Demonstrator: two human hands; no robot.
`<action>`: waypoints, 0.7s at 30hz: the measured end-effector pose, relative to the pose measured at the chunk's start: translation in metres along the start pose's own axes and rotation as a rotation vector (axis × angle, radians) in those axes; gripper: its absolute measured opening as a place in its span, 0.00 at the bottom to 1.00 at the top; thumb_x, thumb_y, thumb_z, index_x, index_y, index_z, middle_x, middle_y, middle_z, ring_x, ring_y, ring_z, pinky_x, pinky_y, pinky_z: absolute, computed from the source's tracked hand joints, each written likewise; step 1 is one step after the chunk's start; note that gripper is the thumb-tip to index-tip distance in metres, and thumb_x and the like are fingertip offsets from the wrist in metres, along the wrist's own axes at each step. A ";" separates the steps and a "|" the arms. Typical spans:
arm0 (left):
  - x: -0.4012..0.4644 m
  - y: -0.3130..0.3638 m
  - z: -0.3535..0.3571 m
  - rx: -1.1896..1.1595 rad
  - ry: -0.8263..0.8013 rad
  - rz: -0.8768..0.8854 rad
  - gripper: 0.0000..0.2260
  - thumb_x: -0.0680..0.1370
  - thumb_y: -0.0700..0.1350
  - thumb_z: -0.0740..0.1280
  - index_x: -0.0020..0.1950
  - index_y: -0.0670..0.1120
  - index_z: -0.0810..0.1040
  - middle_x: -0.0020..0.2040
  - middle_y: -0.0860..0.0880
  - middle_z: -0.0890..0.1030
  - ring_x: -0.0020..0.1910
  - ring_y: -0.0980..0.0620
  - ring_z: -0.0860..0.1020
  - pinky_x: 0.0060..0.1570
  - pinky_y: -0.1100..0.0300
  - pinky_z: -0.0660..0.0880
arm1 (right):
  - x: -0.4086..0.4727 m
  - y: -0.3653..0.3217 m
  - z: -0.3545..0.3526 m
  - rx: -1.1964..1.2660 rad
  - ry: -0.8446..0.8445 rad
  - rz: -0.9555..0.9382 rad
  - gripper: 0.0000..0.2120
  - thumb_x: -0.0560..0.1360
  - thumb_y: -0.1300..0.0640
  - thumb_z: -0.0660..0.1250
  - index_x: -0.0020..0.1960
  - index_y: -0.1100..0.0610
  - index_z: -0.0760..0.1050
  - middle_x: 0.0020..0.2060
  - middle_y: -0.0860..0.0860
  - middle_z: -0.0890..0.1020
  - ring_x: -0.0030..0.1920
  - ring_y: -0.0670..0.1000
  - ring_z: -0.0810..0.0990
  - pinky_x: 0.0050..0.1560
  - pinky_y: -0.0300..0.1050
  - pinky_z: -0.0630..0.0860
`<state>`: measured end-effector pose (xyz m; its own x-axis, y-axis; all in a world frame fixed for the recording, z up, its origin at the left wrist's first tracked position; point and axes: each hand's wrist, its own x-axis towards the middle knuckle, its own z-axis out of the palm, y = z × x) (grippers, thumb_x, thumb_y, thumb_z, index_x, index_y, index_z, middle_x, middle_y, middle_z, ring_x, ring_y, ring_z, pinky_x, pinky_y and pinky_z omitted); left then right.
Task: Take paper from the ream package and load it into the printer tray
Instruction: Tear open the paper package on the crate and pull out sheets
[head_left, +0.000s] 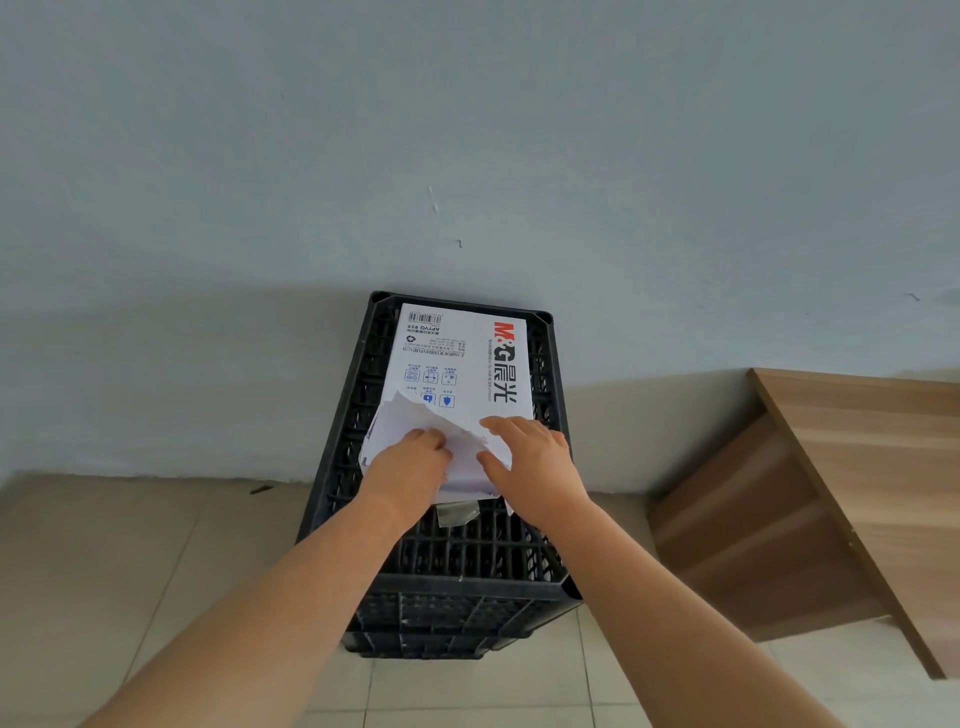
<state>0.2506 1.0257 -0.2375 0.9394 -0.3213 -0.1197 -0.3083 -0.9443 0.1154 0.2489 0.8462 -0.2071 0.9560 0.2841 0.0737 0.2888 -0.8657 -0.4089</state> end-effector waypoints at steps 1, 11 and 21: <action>0.001 -0.001 0.002 0.002 -0.003 0.002 0.16 0.80 0.43 0.60 0.66 0.43 0.73 0.65 0.45 0.72 0.65 0.46 0.68 0.61 0.49 0.73 | 0.000 -0.001 0.000 0.000 -0.003 0.000 0.21 0.79 0.48 0.63 0.70 0.48 0.69 0.65 0.47 0.76 0.66 0.51 0.71 0.69 0.53 0.61; 0.009 -0.007 0.001 -0.193 -0.063 -0.063 0.15 0.80 0.44 0.60 0.64 0.42 0.76 0.64 0.46 0.74 0.64 0.47 0.70 0.62 0.51 0.71 | -0.003 -0.003 -0.003 -0.006 -0.019 0.020 0.20 0.79 0.48 0.62 0.70 0.49 0.69 0.65 0.47 0.76 0.66 0.51 0.71 0.69 0.52 0.61; 0.009 -0.008 -0.004 -0.432 -0.065 -0.198 0.13 0.77 0.44 0.62 0.59 0.43 0.78 0.59 0.47 0.77 0.56 0.46 0.76 0.55 0.53 0.74 | -0.005 -0.005 -0.001 0.007 -0.019 0.029 0.19 0.79 0.49 0.62 0.69 0.49 0.70 0.65 0.46 0.76 0.66 0.50 0.71 0.68 0.51 0.60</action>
<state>0.2620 1.0309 -0.2356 0.9581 -0.1549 -0.2411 -0.0205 -0.8761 0.4818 0.2432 0.8483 -0.2043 0.9628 0.2667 0.0444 0.2605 -0.8707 -0.4172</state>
